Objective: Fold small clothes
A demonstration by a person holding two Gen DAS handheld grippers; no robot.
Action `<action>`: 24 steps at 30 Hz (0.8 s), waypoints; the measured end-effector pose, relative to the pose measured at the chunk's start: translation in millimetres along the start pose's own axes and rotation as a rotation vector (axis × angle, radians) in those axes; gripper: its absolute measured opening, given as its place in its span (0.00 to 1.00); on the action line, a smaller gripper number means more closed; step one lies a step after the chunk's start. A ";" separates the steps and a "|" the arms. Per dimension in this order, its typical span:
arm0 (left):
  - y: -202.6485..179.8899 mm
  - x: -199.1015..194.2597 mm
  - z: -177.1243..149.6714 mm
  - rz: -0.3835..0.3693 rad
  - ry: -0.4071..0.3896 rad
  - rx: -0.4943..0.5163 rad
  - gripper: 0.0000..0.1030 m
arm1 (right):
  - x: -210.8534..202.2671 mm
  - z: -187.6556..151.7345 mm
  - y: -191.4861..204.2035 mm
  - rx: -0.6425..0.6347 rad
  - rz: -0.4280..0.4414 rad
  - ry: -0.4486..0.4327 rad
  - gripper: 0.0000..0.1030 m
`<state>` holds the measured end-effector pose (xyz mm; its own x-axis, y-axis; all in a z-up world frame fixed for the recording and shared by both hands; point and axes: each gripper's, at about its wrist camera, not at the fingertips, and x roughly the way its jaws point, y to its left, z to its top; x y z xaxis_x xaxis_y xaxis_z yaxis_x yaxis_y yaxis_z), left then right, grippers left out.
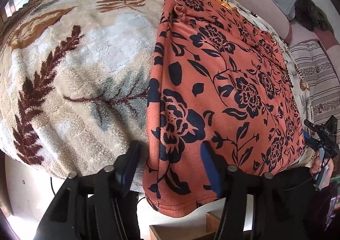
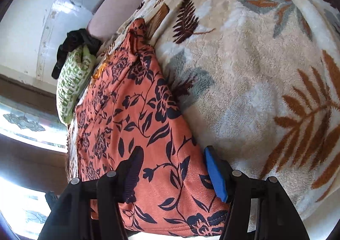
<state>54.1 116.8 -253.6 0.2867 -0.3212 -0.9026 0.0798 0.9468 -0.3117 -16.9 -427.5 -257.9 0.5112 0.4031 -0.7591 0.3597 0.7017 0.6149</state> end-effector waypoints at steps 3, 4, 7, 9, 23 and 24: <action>-6.0 -0.3 -4.0 0.023 0.003 0.044 0.58 | 7.0 -7.9 14.7 -0.096 -0.010 0.038 0.60; -9.2 0.4 -5.6 0.026 0.010 0.062 0.58 | 8.7 -9.7 18.9 -0.126 -0.025 0.042 0.60; -17.7 1.8 -9.1 0.048 0.010 0.116 0.25 | 12.9 -14.6 23.8 -0.171 -0.065 0.041 0.60; -18.9 0.4 -8.7 0.040 -0.002 0.118 0.09 | 15.1 -15.1 25.4 -0.186 -0.078 0.041 0.60; -18.3 -41.5 15.6 -0.224 -0.127 0.085 0.07 | 3.1 -14.2 38.7 -0.159 0.108 -0.010 0.12; -19.3 -44.7 19.6 -0.239 -0.133 0.085 0.07 | 4.1 -12.8 41.3 -0.135 0.143 -0.010 0.12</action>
<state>58.4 113.2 -201.4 0.3723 -0.5358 -0.7578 0.2386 0.8443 -0.4798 -9.9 -389.4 -238.3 0.5578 0.4989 -0.6633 0.1748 0.7106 0.6815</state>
